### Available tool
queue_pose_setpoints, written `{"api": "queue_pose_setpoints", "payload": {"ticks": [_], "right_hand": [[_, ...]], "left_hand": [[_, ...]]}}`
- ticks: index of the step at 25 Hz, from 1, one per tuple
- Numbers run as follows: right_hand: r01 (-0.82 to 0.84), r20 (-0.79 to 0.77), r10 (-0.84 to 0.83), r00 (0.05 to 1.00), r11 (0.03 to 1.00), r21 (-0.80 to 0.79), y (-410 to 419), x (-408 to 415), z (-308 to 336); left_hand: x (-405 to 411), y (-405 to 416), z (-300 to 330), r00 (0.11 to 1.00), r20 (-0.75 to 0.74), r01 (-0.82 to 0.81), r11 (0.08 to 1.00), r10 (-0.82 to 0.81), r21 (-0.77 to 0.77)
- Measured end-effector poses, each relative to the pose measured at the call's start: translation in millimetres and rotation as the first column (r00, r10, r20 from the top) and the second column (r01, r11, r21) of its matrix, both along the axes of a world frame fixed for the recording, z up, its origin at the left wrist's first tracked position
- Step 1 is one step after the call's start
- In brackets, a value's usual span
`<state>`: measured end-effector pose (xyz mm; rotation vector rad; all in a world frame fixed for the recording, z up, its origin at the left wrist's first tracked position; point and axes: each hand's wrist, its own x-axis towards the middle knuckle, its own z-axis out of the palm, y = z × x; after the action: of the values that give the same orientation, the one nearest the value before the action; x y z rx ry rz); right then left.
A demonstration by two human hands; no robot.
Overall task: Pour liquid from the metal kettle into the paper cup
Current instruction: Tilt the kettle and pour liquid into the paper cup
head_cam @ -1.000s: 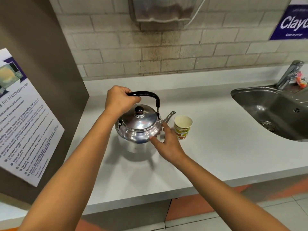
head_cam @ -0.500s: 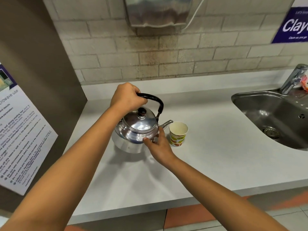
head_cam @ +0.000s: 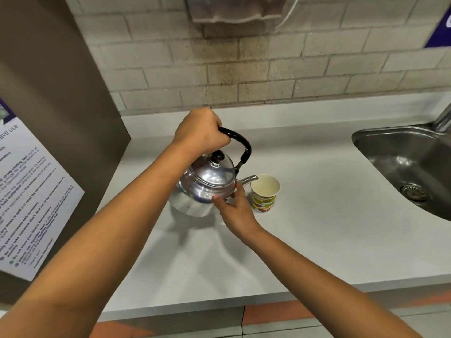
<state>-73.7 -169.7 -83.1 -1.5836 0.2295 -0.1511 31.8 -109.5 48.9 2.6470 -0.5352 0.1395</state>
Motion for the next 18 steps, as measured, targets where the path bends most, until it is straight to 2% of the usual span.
{"api": "queue_pose_setpoints", "payload": {"ticks": [18], "right_hand": [[0.029,-0.025,-0.025,0.999,0.982,0.184,0,8,-9]], "left_hand": [[7,-24,-1,0.993,0.087,0.066,0.984,-0.081,0.164]]}}
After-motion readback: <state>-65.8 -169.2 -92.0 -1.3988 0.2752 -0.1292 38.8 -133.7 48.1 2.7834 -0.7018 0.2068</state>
